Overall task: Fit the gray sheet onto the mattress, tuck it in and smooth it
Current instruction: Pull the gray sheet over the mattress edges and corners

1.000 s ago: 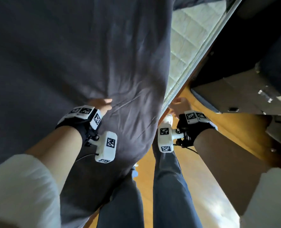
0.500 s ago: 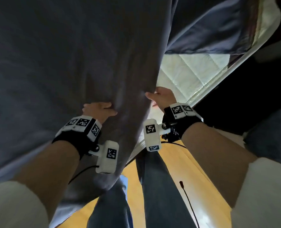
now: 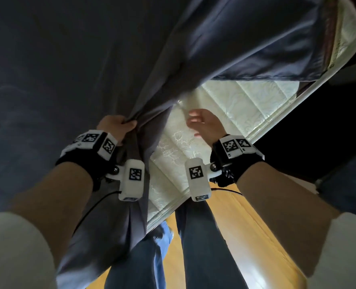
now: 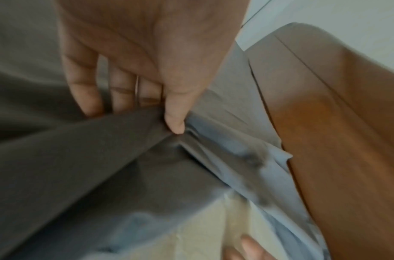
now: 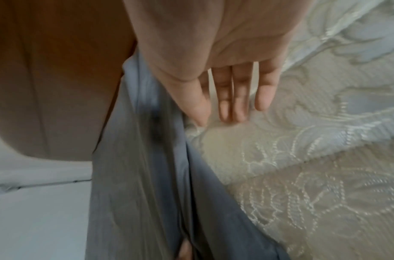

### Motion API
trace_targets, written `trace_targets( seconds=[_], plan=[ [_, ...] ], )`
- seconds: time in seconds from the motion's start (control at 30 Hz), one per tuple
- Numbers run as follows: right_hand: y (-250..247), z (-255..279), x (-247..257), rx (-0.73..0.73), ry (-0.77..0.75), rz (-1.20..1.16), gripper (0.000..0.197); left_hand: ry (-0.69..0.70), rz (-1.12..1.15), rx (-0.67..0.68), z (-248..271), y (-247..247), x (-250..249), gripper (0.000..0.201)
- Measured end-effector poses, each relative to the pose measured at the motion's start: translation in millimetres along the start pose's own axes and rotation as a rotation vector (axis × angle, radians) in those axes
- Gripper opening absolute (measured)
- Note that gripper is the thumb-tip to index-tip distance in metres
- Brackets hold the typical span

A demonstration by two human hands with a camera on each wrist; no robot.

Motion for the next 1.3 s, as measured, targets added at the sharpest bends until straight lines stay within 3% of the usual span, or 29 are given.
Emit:
trace_targets(
  seconds=[0.07,0.17,0.33,0.4,0.47,0.53,0.63,0.8,0.9,1.03,1.13,1.23,1.3],
  plan=[
    [5.0,-0.8,-5.1,-0.001,0.068,-0.045,0.038,-0.061,0.041,0.054,-7.6,-6.1,14.4,0.027],
    [19.9,-5.0,-0.8,0.014,0.087,-0.089,0.037,-0.022,0.027,0.060,-11.5,-6.3,24.1,0.029],
    [45.7,-15.1,19.8,0.023,0.082,-0.128,0.006,0.074,0.093,0.099,-6.1,-0.8,25.5,0.013],
    [48.9,-19.9,26.4,-0.018,0.098,-0.102,0.013,0.110,0.122,0.137,-1.4,-0.7,26.5,0.018],
    [49.0,-21.9,32.8,-0.048,0.102,-0.070,0.017,0.125,0.137,0.161,2.7,-1.5,28.8,0.010],
    [46.4,-21.5,37.3,-0.100,0.086,-0.078,0.019,0.131,0.170,0.159,3.3,-2.6,33.7,0.021],
    [40.1,-13.1,39.2,-0.123,0.103,-0.319,0.022,0.153,0.211,0.133,10.3,-0.8,35.3,0.005],
    [16.3,5.3,13.5,-0.173,0.109,-0.618,0.013,0.225,0.236,0.107,21.6,16.3,29.6,0.025],
    [0.9,16.8,-6.2,-0.206,0.127,-0.790,0.014,0.269,0.183,0.161,32.7,30.6,21.1,0.031],
    [-27.0,32.6,-30.2,-0.313,0.099,-0.962,0.026,0.341,-0.090,0.188,35.5,49.8,13.3,0.039],
    [-46.1,41.2,-41.3,-0.328,0.074,-1.091,0.023,0.394,-0.304,0.250,41.9,62.3,7.3,0.046],
    [-58.4,50.2,-49.7,-0.364,0.063,-0.923,0.024,0.400,-0.340,0.260,47.8,72.2,1.5,0.042],
    [-49.4,48.5,-53.6,-0.270,0.082,-0.856,0.021,0.391,-0.249,0.273,47.7,78.5,-1.5,0.041]
  ],
)
Point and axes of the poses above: each hand's wrist, its own z-axis away from the middle knuckle, its own y-axis out of the palm, x = y × z, the point moved 2 cm from there along -z, towards the middle knuckle, and after that the axes turned 4 degrees about z, right-handed, at the moved point
